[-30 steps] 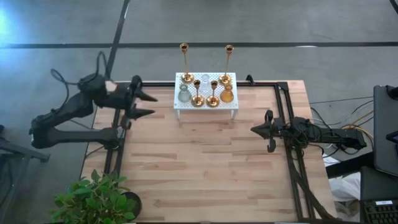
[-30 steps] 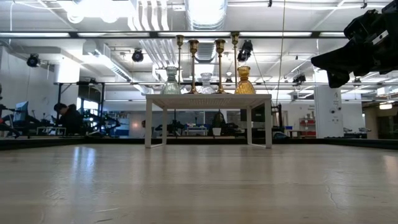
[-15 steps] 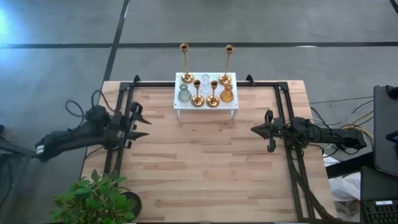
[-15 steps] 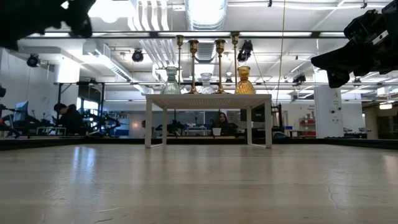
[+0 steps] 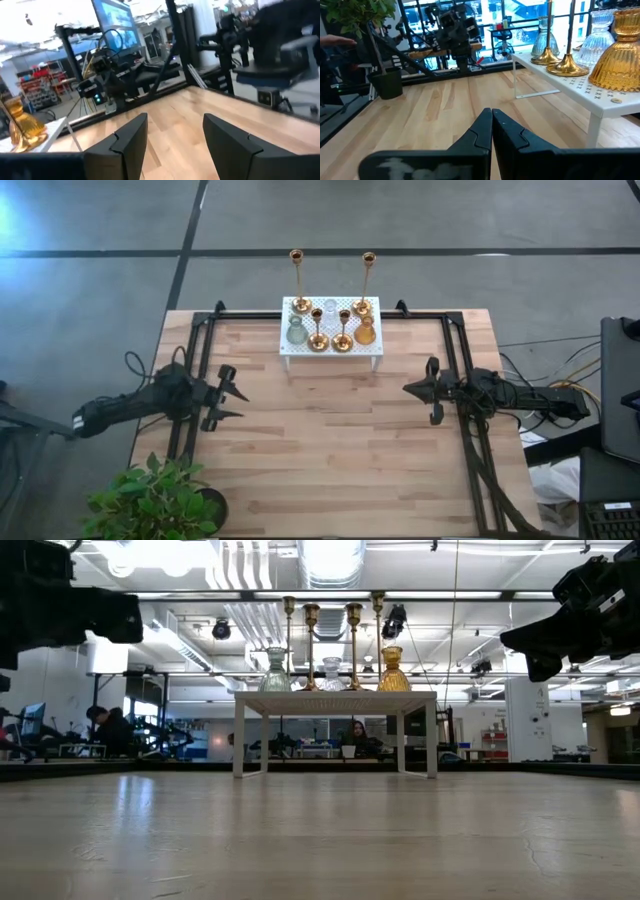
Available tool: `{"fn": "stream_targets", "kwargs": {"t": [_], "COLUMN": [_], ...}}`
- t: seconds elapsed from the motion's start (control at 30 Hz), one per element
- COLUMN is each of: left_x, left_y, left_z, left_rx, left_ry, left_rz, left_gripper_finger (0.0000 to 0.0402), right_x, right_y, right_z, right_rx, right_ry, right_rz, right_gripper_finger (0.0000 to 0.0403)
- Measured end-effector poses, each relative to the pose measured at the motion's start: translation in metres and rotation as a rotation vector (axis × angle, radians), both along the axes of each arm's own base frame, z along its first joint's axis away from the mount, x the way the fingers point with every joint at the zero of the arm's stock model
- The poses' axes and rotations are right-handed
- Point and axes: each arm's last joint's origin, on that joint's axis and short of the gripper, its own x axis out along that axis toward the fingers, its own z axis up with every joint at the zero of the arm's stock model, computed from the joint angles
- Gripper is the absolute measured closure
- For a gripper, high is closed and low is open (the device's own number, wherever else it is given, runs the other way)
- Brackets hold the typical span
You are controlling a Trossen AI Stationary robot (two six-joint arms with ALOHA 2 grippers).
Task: Pick & Place candle stick holders
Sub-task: Return to Home Position
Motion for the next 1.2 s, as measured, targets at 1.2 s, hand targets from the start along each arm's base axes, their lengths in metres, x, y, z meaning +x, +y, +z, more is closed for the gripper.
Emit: {"fn": "stream_targets", "kwargs": {"t": [1.2], "left_x": [0.004], "left_y": [-0.012], "left_z": [-0.008], "left_rx": [-0.137], "left_ry": [0.089], "left_rz": [0.297], "left_gripper_finger": [0.0204], "right_x": [0.0], "right_y": [0.0], "right_z": [0.0], "right_rx": [0.0], "right_ry": [0.004], "right_rz": [0.001], "right_gripper_finger": [0.0394]}}
